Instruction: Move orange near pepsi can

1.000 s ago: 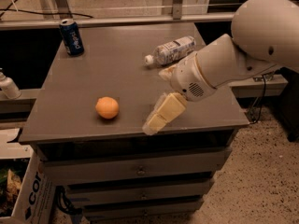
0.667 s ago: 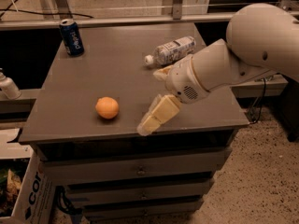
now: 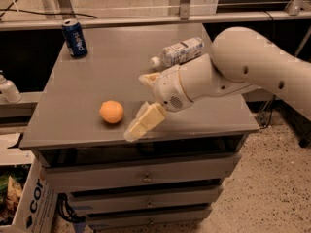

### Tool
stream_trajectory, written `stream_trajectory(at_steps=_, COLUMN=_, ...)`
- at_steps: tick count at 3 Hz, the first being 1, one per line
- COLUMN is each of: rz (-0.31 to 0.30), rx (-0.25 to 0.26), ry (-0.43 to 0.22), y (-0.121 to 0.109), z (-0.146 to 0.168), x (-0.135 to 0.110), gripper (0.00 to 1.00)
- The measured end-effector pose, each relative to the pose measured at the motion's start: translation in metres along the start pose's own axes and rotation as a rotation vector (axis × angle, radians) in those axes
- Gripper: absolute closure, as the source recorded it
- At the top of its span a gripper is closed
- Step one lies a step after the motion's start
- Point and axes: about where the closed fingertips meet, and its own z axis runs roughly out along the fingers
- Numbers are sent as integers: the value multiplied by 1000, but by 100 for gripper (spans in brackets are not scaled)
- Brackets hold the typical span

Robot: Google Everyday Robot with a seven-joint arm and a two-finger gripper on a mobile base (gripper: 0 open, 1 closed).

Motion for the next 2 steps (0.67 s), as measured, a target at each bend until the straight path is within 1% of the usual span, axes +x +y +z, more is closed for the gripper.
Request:
stream_trajectory(at_steps=1, rz=-18, rx=-24, ry=-41, y=1, z=25, x=-4, gripper=0)
stream_trajectory(at_steps=2, rz=-27, rx=-39, ry=-69, y=2, z=41, x=-6, gripper=0)
